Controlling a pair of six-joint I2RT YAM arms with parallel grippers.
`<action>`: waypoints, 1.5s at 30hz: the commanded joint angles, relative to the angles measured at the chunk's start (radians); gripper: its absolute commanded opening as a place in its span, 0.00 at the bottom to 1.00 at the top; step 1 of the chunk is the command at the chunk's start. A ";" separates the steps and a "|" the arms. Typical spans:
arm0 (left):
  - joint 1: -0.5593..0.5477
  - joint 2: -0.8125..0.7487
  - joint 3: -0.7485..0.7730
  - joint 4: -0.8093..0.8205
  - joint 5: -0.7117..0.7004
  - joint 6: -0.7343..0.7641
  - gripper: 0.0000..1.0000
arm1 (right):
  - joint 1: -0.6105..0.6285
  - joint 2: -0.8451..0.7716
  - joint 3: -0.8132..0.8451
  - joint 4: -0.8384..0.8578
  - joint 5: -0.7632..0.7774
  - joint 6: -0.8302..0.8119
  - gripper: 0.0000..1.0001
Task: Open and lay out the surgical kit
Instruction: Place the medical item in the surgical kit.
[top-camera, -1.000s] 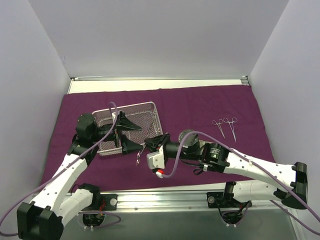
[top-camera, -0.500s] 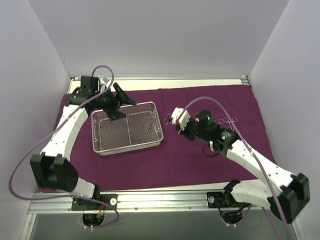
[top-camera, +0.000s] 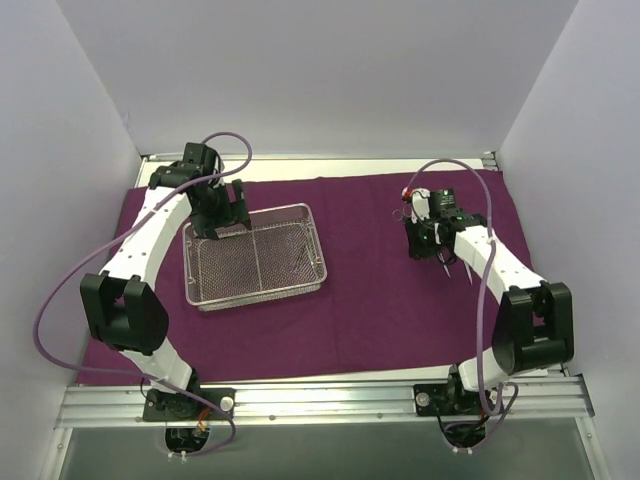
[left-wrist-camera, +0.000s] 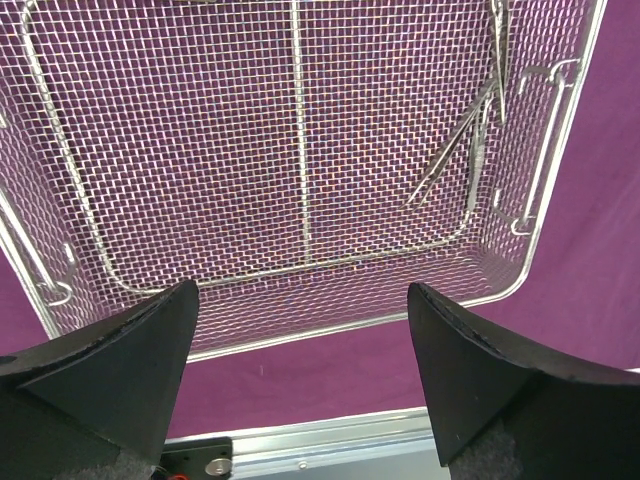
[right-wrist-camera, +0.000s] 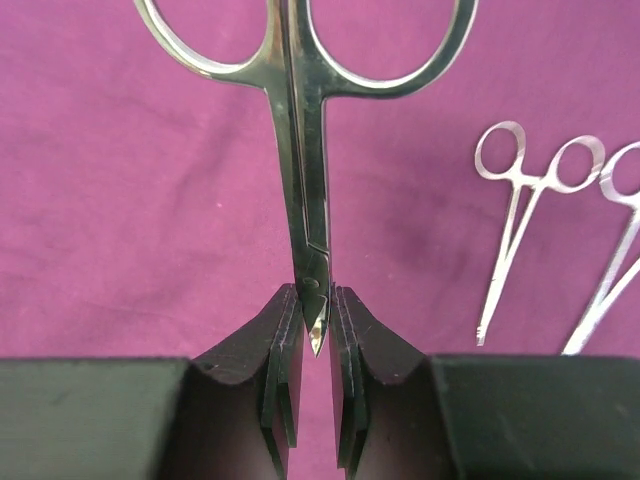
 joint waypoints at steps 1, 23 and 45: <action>0.022 -0.048 -0.021 0.049 0.035 0.061 0.94 | -0.006 0.047 0.055 -0.084 -0.002 0.062 0.00; 0.108 -0.039 -0.077 0.109 0.261 0.097 0.93 | -0.052 0.211 0.107 -0.147 0.061 0.058 0.00; 0.132 0.004 -0.048 0.095 0.327 0.117 0.93 | -0.055 0.317 0.114 -0.095 0.033 0.075 0.05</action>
